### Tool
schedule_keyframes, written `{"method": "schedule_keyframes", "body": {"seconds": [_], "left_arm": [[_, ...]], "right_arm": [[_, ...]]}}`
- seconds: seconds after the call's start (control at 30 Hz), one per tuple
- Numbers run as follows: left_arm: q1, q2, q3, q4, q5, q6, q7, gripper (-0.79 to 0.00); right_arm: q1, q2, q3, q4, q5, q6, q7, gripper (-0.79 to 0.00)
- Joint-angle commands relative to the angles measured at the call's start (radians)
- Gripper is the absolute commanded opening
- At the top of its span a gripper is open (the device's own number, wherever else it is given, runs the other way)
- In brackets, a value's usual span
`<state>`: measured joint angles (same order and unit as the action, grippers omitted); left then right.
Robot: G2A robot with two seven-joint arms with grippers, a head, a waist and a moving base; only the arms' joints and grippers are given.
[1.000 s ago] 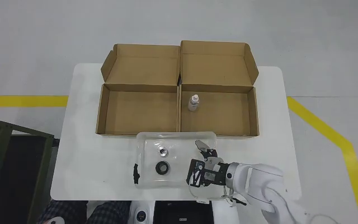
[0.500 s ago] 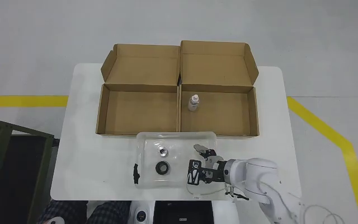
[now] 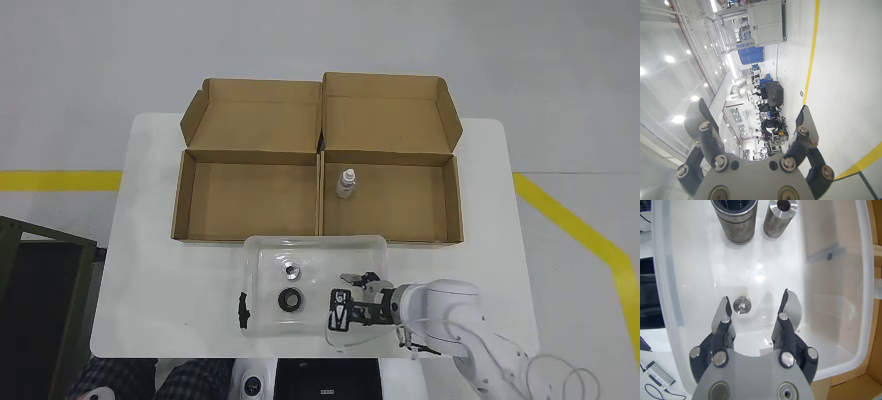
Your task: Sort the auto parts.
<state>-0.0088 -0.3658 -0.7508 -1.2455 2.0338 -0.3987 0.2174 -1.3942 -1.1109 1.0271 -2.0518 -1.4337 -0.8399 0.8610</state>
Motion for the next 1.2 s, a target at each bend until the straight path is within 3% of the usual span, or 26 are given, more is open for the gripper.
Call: {"method": "schedule_keyframes", "body": {"seconds": [0.0, 0.23, 0.33, 0.4, 0.43, 0.47, 0.83, 1.17], "left_arm": [[0.000, 0.000, 0.000, 0.000, 0.000, 0.000, 0.000, 0.000], [0.000, 0.000, 0.000, 0.000, 0.000, 0.000, 0.000, 0.000], [0.000, 0.000, 0.000, 0.000, 0.000, 0.000, 0.000, 0.000], [0.000, 0.000, 0.000, 0.000, 0.000, 0.000, 0.000, 0.000], [0.000, 0.000, 0.000, 0.000, 0.000, 0.000, 0.000, 0.000], [0.000, 0.000, 0.000, 0.000, 0.000, 0.000, 0.000, 0.000], [0.000, 0.000, 0.000, 0.000, 0.000, 0.000, 0.000, 0.000], [0.000, 0.000, 0.000, 0.000, 0.000, 0.000, 0.000, 0.000]], "right_arm": [[0.005, 0.000, -0.008, 0.005, -0.001, 0.000, 0.007, -0.406], [0.022, 0.001, -0.036, 0.021, 0.002, 0.002, 0.035, -0.428], [0.027, 0.002, -0.045, 0.025, 0.006, 0.006, 0.042, -0.480], [0.030, 0.003, -0.049, 0.027, 0.009, 0.008, 0.046, -0.600], [0.031, 0.003, -0.051, 0.028, 0.011, 0.009, 0.047, -0.723], [0.032, 0.003, -0.052, 0.028, 0.014, 0.010, 0.047, -0.782], [0.024, 0.013, -0.027, -0.012, 0.068, 0.034, -0.003, -0.785], [0.013, 0.022, 0.077, -0.001, 0.233, 0.092, -0.189, -0.785]]}}
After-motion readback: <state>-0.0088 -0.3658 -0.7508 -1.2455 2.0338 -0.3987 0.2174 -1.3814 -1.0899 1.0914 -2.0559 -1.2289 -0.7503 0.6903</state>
